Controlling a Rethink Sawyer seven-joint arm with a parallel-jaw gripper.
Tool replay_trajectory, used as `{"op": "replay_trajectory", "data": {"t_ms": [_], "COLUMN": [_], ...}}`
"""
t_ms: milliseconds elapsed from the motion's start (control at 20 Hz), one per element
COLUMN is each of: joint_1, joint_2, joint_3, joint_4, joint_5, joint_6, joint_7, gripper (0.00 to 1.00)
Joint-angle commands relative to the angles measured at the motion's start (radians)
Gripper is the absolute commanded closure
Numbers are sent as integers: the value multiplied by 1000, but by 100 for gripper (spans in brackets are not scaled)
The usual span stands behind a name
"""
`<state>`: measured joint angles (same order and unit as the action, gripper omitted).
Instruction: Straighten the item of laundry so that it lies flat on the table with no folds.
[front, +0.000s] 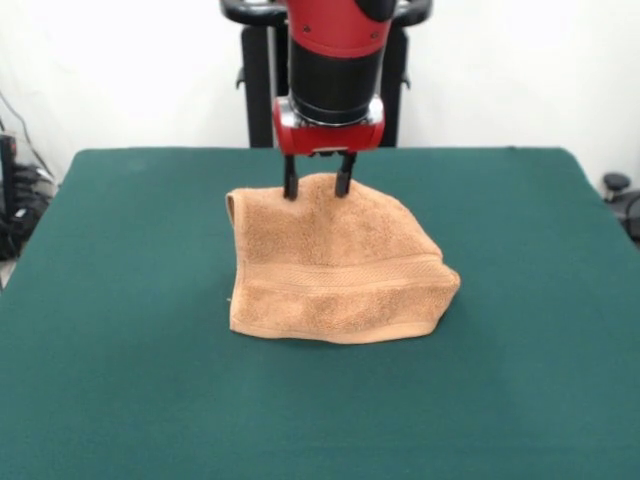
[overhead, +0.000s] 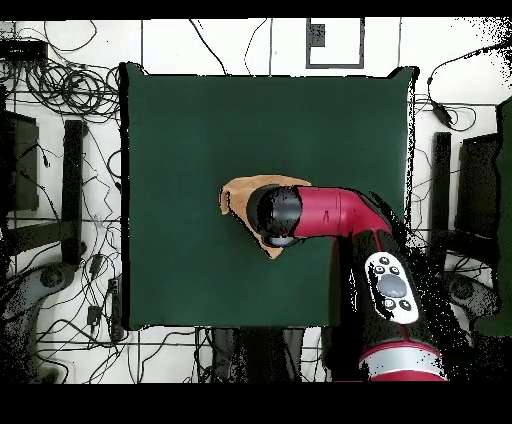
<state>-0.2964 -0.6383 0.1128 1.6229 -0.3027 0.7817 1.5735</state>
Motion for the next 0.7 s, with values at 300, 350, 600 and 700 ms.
{"op": "replay_trajectory", "data": {"t_ms": [300, 350, 600, 700], "joint_1": [49, 49, 15, -5], "joint_2": [-11, -21, -19, 4], "joint_3": [16, 15, 43, 56], "joint_4": [31, 30, 24, 15], "joint_5": [-45, -48, -86, -109], "joint_6": [193, 210, 183, 139], "joint_7": [-10, -19, -90, -113], "gripper": [0, 0, 0, 0]}}
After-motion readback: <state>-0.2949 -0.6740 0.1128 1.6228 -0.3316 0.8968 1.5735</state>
